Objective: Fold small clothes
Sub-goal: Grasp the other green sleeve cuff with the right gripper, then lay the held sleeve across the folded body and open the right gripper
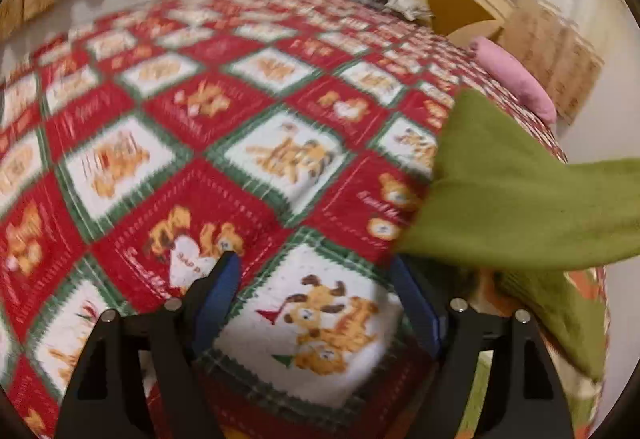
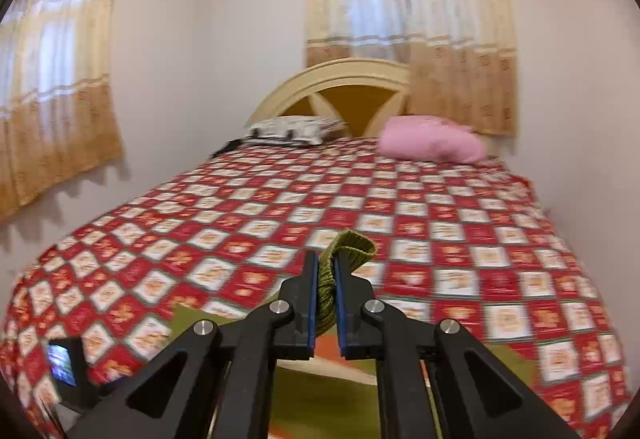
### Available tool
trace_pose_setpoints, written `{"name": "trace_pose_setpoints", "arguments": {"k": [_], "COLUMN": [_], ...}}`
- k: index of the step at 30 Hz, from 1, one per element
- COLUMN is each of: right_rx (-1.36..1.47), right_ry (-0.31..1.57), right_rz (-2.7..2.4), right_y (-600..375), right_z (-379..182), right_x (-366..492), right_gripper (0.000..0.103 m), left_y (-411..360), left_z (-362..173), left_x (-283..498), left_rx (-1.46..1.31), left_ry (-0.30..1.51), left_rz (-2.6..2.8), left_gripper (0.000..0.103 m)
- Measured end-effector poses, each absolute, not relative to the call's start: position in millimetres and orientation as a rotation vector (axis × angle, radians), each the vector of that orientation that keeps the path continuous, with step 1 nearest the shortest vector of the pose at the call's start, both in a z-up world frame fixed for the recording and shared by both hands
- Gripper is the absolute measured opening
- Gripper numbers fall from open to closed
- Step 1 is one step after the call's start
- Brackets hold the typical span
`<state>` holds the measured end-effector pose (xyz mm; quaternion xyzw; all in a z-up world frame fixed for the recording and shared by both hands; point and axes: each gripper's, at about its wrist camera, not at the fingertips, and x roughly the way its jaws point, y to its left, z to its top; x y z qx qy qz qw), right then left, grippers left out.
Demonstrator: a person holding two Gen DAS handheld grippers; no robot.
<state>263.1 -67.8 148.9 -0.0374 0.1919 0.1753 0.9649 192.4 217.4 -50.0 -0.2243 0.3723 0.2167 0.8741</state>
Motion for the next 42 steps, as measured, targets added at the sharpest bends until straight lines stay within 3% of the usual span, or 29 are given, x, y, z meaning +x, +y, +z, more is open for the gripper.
{"name": "trace_pose_setpoints", "arguments": {"k": [7,16,21,26,29,32,42], "right_rx": [-0.062,-0.041,-0.055,-0.028,-0.052,-0.025,-0.054], "right_ry": [0.455,0.672,0.734,0.766,0.691,0.644,0.705], "right_rz": [0.215,0.145,0.099,0.065,0.041,0.090,0.175], "right_y": [-141,-194,-202,-223,-223,-211,-171], "right_z": [126,31,-2,-3,9,19,-8], "right_x": [267,286,290,278,258,249,259], "right_gripper": [0.007,0.007,0.007,0.012,0.013,0.023,0.023], "left_y": [193,170,147,152,161,165,163], "left_z": [-31,-17,-24,-34,-43,-47,-36], "left_x": [181,202,224,202,199,213,236], "left_rx": [-0.313,-0.226,-0.189,-0.180,-0.184,-0.218,-0.269], "left_ry": [0.740,0.717,0.821,0.832,0.865,0.898,0.910], "left_rz": [0.428,0.394,0.364,0.371,0.396,0.362,0.273], "left_gripper": [0.080,0.080,0.080,0.080,0.080,0.080,0.080]}}
